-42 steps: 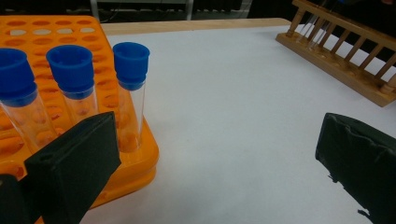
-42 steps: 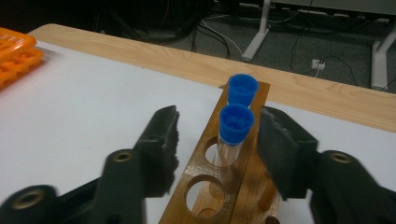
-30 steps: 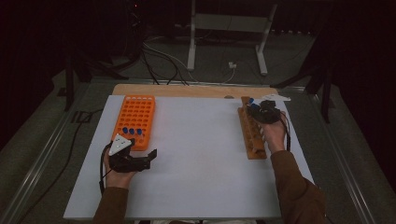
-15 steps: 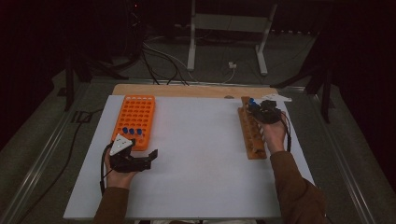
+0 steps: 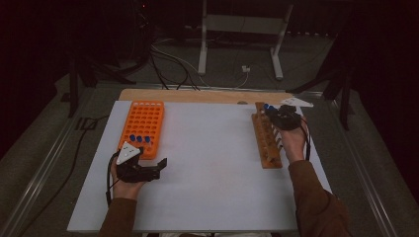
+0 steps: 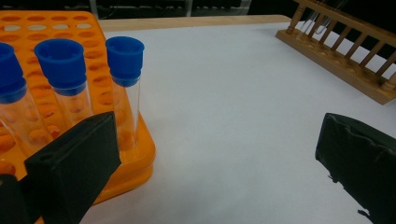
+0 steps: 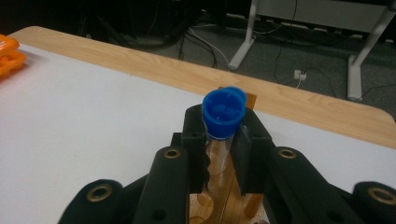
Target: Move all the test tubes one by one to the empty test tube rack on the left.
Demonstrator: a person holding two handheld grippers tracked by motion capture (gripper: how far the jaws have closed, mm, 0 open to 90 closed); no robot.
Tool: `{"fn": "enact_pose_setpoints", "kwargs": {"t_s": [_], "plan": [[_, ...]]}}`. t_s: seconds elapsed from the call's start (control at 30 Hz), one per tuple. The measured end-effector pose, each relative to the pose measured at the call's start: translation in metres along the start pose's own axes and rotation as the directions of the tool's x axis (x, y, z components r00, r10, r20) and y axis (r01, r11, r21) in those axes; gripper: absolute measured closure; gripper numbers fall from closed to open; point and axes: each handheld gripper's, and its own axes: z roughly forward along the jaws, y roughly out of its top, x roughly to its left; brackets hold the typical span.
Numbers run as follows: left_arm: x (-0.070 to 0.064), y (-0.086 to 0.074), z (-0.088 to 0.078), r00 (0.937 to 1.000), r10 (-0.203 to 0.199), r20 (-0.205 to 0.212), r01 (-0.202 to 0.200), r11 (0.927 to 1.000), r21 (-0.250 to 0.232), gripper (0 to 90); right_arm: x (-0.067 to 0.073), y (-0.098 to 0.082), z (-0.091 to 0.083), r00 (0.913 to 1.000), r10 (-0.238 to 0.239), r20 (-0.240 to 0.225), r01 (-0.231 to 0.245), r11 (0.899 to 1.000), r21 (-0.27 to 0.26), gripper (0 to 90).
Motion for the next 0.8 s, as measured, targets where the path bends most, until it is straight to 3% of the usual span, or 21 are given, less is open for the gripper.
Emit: {"fn": "enact_pose_setpoints", "kwargs": {"t_s": [0.5, 0.8], "plan": [[-0.001, 0.000, 0.000, 0.9999, -0.010, 0.011, 0.010, 0.9999, -0.006, 0.7, 0.001, 0.024, -0.027, 0.9996, -0.025, 0.011, 0.026, 0.997, -0.068, 76.7], [-0.008, 0.003, 0.001, 0.9998, 0.002, 0.021, -0.002, 0.9999, -0.013, 0.7, 0.008, 0.031, -0.042, 0.9985, -0.049, -0.025, 0.047, 0.995, -0.091, 76.7]]}}
